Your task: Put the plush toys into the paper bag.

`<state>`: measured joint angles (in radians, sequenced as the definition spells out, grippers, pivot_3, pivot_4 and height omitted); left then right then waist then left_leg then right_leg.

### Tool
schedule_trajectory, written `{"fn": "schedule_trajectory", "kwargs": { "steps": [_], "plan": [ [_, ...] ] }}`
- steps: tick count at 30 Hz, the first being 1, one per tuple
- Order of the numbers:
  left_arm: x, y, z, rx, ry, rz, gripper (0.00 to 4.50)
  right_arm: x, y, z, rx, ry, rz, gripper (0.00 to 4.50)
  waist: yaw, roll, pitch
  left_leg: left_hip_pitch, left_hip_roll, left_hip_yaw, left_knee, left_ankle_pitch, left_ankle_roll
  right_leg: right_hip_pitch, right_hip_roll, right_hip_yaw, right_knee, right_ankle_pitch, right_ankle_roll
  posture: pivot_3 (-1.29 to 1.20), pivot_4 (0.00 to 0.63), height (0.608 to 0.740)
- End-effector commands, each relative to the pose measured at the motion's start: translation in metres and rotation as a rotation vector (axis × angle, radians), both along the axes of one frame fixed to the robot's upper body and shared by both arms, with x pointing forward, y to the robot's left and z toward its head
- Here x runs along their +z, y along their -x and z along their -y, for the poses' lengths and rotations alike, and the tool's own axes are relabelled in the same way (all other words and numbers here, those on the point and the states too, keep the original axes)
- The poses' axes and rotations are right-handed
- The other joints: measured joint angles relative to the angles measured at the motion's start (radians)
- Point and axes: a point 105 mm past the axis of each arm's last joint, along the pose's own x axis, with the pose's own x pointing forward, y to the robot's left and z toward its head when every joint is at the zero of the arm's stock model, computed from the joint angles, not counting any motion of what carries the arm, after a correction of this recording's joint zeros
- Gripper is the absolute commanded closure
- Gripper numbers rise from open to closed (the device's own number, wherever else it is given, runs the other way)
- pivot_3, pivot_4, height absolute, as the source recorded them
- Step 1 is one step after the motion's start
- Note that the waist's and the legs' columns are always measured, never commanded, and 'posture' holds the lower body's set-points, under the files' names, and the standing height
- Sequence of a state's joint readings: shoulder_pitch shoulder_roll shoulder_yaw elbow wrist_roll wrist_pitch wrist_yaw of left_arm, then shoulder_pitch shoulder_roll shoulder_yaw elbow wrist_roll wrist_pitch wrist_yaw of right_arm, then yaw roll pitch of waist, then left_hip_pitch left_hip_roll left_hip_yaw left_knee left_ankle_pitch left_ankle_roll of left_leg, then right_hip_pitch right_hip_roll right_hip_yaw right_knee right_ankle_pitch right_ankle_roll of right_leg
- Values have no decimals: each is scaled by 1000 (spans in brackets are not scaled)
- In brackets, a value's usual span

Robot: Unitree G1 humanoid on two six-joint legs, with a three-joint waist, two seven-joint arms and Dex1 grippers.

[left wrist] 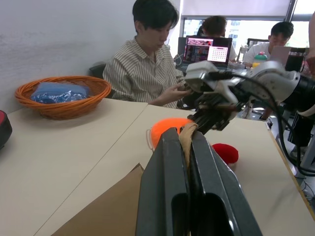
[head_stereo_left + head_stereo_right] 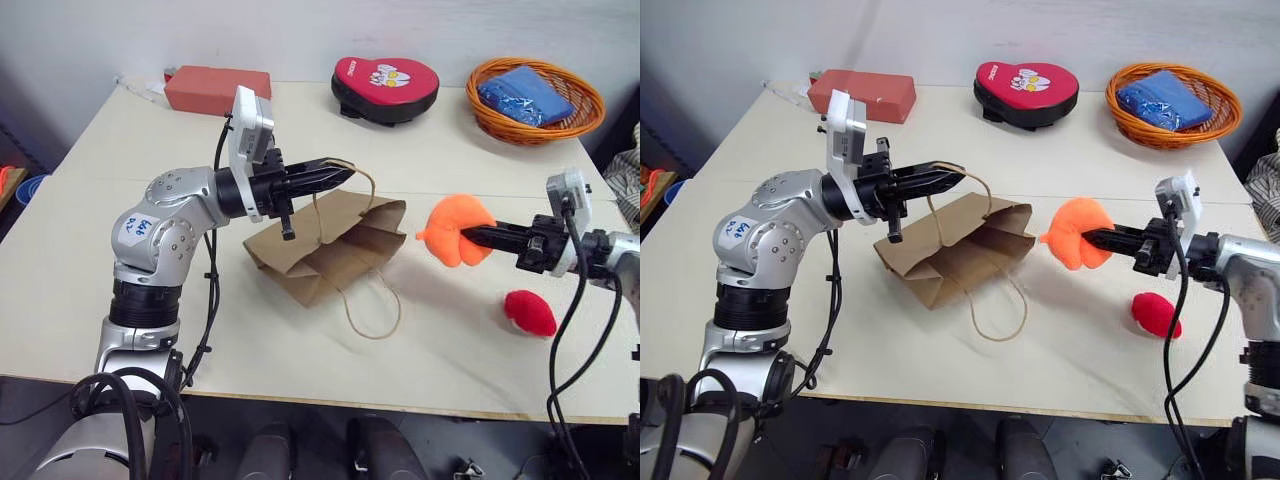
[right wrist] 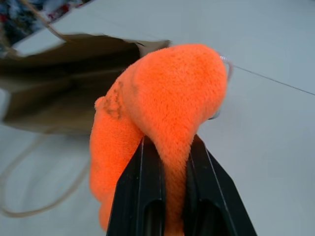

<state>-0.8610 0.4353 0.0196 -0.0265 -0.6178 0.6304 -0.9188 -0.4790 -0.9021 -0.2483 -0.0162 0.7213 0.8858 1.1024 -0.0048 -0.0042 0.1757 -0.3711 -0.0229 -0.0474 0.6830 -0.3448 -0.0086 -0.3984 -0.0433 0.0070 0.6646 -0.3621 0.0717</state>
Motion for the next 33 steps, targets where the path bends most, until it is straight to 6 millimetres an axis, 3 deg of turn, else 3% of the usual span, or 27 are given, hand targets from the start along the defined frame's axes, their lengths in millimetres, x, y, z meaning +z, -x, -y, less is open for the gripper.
{"fn": "schedule_trajectory", "kwargs": {
  "steps": [1,4,10,18,22,27,30,33],
  "plan": [
    [13,4,2,-7,11,65,4500,8,26,-43,178,12,-42,4464,0,0,0,0,1,0,0,0,0,0,1,0,0,0,0,0,150,740],
    [16,7,5,-21,28,69,4500,1,23,-69,205,24,-54,4464,4,0,0,0,0,0,1,0,0,0,0,0,0,0,0,0,150,740],
    [17,8,6,-39,33,72,4500,-17,7,-97,184,90,-47,4464,7,0,0,-1,-1,-1,0,0,0,0,-1,0,-2,0,0,0,150,740],
    [19,14,12,-79,59,74,4500,-22,-34,-125,55,146,0,4464,0,0,0,-1,-1,-1,0,0,0,-2,-1,0,-1,0,0,0,150,740],
    [18,14,15,-91,68,74,4500,-17,-56,-142,-52,87,-14,4464,-4,0,0,-2,-1,-1,0,0,0,-4,-1,0,1,0,0,0,150,740],
    [18,13,16,-90,88,80,4500,-28,-68,-160,-116,-14,-79,4464,-13,0,0,-6,-1,0,1,0,-1,-10,-1,0,10,0,0,0,150,740],
    [18,11,16,-80,95,86,4500,-26,-66,-160,-118,-53,-57,3548,-20,0,0,-6,-1,0,1,0,-1,-11,-1,0,10,0,0,0,150,740],
    [19,10,13,-66,106,88,4500,-15,-45,-147,-28,-88,-45,2455,-21,0,0,-7,-2,0,1,0,-1,-11,-2,0,10,0,0,0,150,740]
  ]
}}
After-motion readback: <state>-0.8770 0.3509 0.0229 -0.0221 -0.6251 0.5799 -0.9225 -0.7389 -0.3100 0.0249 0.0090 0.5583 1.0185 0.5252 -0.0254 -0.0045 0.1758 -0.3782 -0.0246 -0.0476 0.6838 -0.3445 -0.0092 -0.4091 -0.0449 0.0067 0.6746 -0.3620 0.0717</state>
